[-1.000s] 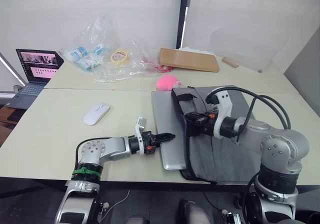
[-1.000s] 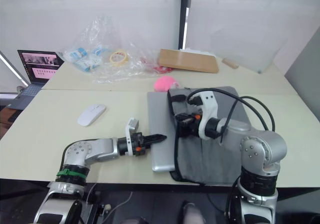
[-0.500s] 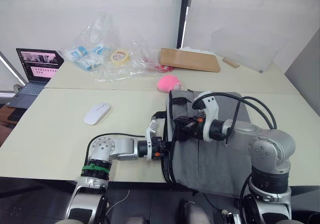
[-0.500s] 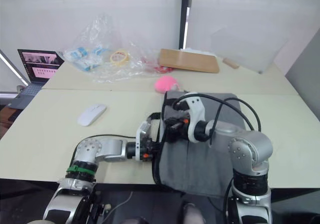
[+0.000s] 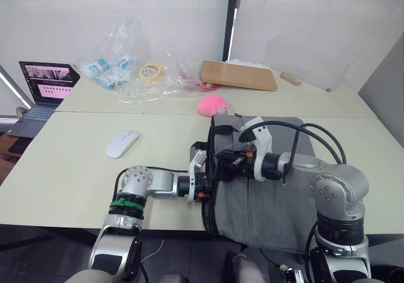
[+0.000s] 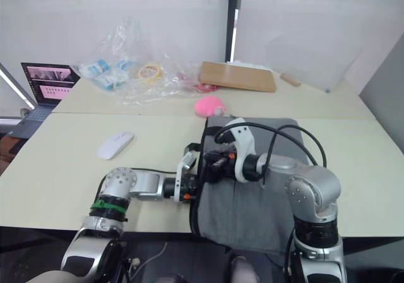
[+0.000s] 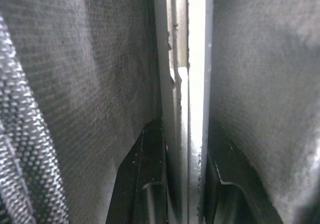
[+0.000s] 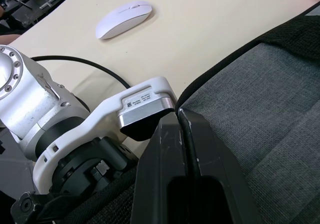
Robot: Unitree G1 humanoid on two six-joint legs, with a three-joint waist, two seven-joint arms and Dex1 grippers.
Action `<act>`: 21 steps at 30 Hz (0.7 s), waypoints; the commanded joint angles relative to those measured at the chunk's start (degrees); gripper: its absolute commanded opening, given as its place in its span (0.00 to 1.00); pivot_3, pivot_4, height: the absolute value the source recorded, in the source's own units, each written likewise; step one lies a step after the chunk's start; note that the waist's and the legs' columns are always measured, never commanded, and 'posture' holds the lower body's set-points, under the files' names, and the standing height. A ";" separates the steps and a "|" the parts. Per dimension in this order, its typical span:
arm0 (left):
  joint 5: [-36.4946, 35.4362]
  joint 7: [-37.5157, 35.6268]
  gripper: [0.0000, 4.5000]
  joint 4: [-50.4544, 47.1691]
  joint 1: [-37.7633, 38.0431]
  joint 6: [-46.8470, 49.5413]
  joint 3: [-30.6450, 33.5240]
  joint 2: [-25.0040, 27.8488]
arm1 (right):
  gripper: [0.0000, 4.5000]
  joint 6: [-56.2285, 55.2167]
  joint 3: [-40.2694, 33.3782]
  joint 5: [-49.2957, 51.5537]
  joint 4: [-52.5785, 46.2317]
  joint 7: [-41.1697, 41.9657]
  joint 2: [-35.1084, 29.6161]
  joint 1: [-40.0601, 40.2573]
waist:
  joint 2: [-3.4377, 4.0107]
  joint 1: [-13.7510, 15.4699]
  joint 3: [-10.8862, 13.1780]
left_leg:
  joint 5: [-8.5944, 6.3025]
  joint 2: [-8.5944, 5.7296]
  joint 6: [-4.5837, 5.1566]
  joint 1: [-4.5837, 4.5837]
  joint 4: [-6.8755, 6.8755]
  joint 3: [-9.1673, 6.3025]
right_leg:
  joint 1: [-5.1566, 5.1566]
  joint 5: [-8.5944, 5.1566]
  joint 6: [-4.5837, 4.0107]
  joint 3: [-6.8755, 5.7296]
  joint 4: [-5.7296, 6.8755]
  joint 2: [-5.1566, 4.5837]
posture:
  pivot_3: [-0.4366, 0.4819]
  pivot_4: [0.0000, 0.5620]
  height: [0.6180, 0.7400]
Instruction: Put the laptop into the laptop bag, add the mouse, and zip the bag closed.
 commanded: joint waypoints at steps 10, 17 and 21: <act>3.42 -4.52 0.99 -10.29 3.56 1.23 5.35 3.41 | 0.00 -6.18 1.88 -0.42 1.51 2.65 -1.43 -0.29 | 0.00 -1.02 0.00 | -0.03 0.05 0.06 0.05 0.05 -0.34 | 0.00 0.01 0.03 0.07 0.04 0.04 | 0.48 0.27 1.00; 0.88 -3.15 0.99 -17.53 7.61 6.04 12.11 8.96 | 0.00 -8.89 2.99 -1.65 3.65 3.26 -1.73 -0.42 | -0.01 -1.20 -0.01 | -0.03 0.08 0.05 0.13 0.02 -0.32 | -0.01 0.01 0.03 0.12 0.08 0.09 | 0.48 0.27 1.00; -0.83 -3.06 0.99 -22.18 10.47 8.47 14.93 12.06 | 0.00 -9.77 3.44 -1.99 4.29 3.67 -1.84 -0.35 | -0.01 -0.85 -0.01 | -0.04 0.03 0.04 0.10 -0.02 -0.34 | -0.07 0.00 0.03 0.09 0.04 0.07 | 0.48 0.27 1.00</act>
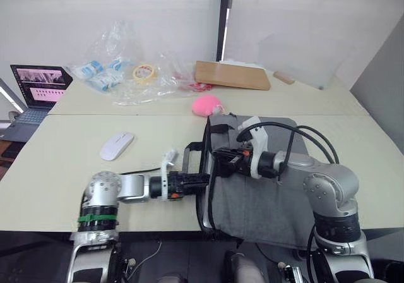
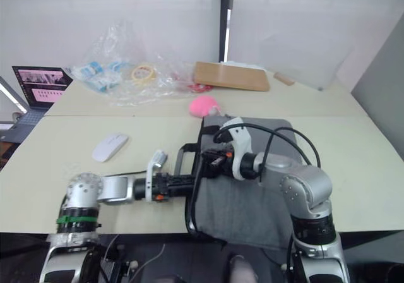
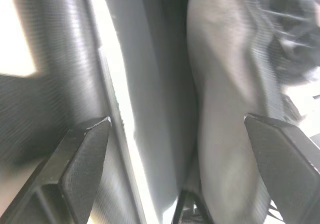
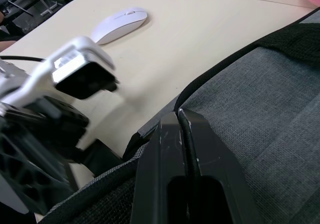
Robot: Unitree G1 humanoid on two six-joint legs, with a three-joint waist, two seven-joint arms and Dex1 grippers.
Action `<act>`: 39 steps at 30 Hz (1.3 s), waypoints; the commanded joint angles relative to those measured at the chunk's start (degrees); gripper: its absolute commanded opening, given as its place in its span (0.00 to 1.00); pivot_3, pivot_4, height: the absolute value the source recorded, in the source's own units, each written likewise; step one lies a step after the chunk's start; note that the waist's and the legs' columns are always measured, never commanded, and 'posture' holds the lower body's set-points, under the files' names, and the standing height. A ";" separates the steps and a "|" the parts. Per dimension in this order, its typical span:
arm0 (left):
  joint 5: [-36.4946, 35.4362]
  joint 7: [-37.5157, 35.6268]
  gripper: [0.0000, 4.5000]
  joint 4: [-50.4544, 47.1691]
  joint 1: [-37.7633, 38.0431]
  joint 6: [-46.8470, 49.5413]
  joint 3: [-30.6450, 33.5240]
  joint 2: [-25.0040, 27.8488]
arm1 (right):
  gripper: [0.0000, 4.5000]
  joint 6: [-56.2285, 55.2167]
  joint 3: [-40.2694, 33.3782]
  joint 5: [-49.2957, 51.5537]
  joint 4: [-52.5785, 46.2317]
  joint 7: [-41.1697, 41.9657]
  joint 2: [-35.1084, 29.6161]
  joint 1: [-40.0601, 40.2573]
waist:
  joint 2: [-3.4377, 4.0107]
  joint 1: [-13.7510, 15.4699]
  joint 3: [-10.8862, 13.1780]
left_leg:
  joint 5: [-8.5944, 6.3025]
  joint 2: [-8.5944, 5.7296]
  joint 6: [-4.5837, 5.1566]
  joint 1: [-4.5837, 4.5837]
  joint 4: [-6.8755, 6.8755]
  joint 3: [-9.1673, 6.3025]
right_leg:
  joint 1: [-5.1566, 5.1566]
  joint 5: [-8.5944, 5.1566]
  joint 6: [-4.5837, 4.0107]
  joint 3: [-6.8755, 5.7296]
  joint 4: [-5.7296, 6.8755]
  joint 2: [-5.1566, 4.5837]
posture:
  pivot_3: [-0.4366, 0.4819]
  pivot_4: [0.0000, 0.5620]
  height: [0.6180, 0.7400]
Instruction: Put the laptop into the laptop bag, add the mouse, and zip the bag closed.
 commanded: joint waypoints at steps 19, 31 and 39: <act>6.96 -7.41 0.99 -27.90 24.07 -24.74 12.04 14.72 | 0.00 -11.32 9.06 -9.34 5.39 5.36 -2.43 1.00 | 0.01 -0.03 0.00 | 0.07 0.06 -0.33 0.24 -0.30 0.60 | -0.28 -0.05 -0.07 -0.06 0.00 0.06 | 0.48 0.27 1.00; 8.01 -8.86 1.00 -26.62 27.45 -32.11 16.97 17.59 | 0.96 -15.71 -1.72 -1.75 3.25 15.10 -4.81 3.02 | 0.01 -0.06 0.01 | 0.08 0.15 -0.35 0.20 -0.35 0.57 | -0.21 -0.08 -0.10 -0.12 -0.04 0.15 | 0.48 0.27 1.00; 23.64 -21.63 1.00 -9.56 31.47 -50.51 26.51 31.20 | 0.99 -48.85 -10.56 -18.64 31.99 30.72 -31.03 4.65 | -0.02 -0.28 0.04 | 0.08 0.16 -0.33 0.27 -0.74 0.76 | 0.03 -0.18 -0.06 -0.13 -0.23 0.21 | 0.48 0.27 1.00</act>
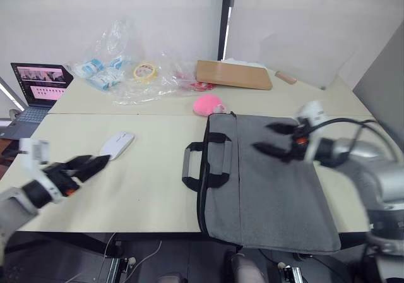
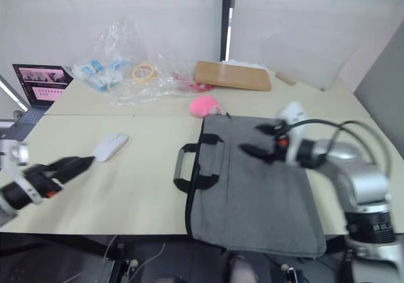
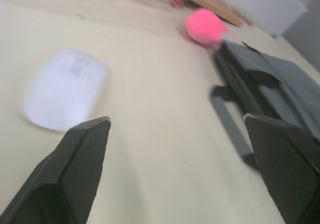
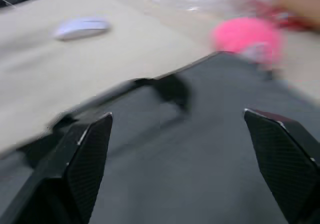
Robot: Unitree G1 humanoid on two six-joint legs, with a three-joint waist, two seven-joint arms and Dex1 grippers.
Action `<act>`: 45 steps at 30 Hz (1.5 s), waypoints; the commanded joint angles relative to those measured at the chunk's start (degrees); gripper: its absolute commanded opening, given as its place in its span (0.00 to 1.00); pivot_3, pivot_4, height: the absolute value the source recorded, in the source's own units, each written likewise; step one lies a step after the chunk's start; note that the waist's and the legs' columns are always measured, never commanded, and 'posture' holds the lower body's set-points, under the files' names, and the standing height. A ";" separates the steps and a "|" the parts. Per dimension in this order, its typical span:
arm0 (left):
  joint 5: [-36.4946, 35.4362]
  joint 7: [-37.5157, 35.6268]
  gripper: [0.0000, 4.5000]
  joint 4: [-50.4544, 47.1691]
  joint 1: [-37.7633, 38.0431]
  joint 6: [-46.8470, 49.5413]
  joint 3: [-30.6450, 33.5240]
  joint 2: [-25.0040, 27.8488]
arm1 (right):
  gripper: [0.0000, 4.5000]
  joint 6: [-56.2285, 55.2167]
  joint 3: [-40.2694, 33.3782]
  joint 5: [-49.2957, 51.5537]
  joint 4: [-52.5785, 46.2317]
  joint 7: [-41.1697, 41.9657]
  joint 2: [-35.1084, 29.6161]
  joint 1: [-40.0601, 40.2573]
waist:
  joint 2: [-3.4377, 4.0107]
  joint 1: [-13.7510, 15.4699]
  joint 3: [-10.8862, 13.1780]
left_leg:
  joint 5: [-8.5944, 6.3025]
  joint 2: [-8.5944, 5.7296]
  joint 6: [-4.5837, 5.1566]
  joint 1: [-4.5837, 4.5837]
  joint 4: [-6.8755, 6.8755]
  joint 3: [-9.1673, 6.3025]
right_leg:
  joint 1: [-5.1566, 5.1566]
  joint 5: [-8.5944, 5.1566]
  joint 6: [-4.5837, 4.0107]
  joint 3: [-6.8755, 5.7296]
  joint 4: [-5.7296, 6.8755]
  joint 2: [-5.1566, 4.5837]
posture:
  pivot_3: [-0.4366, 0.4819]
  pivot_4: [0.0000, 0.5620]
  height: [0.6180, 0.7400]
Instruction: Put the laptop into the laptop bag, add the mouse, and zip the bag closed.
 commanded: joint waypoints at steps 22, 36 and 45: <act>27.15 -20.33 1.00 53.19 -16.96 -35.01 -6.95 14.17 | 0.99 -39.78 -1.83 -19.78 62.24 4.65 -10.35 -15.42 | 0.00 -2.72 0.03 | 0.00 0.49 -0.01 -0.02 -0.10 0.10 | -0.01 0.01 -0.01 -0.03 -0.12 0.03 | 0.48 0.27 1.00; 24.99 -18.27 1.00 50.47 -13.04 -35.27 -2.71 10.94 | 0.99 -6.32 -4.62 9.97 7.71 18.85 1.49 -10.69 | 0.06 -1.37 0.04 | -0.06 0.62 -0.12 -0.36 0.52 -0.01 | -0.69 0.09 -0.14 -0.24 0.29 0.07 | 0.48 0.27 1.00; 24.71 -17.85 1.00 48.99 -11.51 -35.93 -2.19 9.74 | 0.99 1.41 -3.17 17.19 -8.76 22.10 0.47 -4.54 | 0.00 0.57 0.01 | -0.06 0.29 -0.12 -0.52 0.58 -0.13 | -0.70 0.08 -0.14 -0.36 0.27 0.01 | 0.48 0.27 1.00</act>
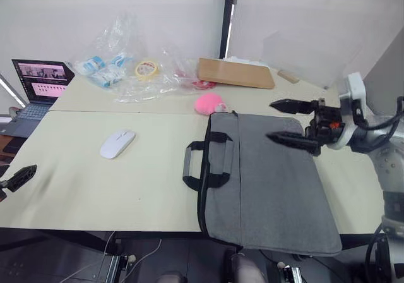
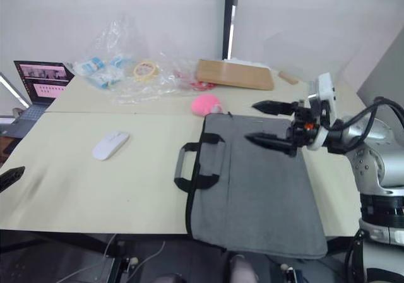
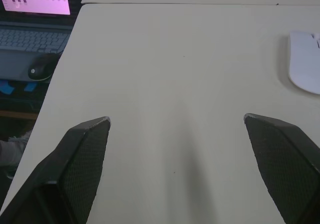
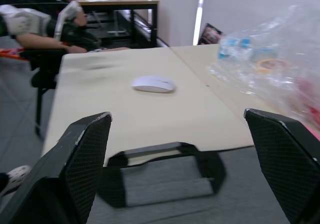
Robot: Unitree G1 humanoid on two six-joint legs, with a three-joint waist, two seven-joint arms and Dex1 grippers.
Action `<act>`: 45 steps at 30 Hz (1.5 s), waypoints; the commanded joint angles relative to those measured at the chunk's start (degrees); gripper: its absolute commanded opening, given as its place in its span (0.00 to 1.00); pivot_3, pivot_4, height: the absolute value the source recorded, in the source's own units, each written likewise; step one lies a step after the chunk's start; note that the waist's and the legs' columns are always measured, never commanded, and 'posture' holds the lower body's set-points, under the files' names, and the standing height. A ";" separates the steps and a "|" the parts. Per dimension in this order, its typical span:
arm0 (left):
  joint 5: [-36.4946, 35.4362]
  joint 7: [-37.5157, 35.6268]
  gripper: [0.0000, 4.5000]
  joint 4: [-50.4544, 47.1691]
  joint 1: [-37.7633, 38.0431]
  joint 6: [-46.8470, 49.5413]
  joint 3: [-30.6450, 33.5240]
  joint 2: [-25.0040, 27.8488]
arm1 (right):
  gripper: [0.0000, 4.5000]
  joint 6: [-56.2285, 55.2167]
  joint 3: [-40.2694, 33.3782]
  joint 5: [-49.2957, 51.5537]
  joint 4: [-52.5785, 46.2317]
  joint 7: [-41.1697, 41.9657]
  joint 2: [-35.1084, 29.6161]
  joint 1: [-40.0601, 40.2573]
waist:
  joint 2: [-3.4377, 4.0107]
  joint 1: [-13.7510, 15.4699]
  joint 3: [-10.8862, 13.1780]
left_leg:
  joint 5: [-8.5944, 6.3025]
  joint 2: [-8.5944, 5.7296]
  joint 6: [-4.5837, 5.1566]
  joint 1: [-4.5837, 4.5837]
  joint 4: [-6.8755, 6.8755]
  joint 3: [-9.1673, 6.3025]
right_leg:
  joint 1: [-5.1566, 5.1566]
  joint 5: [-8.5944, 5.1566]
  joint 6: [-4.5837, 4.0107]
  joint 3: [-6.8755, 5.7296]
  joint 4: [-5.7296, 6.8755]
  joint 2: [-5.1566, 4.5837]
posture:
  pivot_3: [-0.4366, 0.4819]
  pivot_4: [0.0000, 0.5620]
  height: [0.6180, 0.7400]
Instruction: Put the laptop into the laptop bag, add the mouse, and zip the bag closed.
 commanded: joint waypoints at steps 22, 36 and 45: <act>10.27 -3.83 1.00 3.77 -29.81 -0.22 -24.59 -9.79 | 0.99 -0.71 -3.68 0.50 -8.54 -3.97 -1.37 8.19 | -0.17 -0.23 -0.06 | -0.09 -0.08 0.24 0.00 0.36 0.16 | 0.48 0.11 -0.09 0.13 0.11 0.00 | 0.48 0.27 1.00; 16.46 -2.37 1.00 17.55 -35.18 -8.52 -27.44 -15.31 | 0.99 -0.14 -5.42 0.79 -11.99 -7.45 -2.09 10.91 | -0.31 0.17 -0.05 | -0.22 -0.13 0.47 0.02 0.73 0.09 | 0.69 0.20 0.07 0.16 0.04 -0.01 | 0.48 0.27 1.00; 17.70 -0.07 1.00 20.36 -36.06 -10.77 -27.13 -16.55 | 0.99 1.66 -3.82 0.79 -11.83 -9.87 -1.96 10.01 | -0.34 0.13 -0.06 | -0.23 -0.12 0.48 0.04 0.74 0.09 | 0.73 0.21 0.09 0.18 0.03 -0.01 | 0.48 0.27 1.00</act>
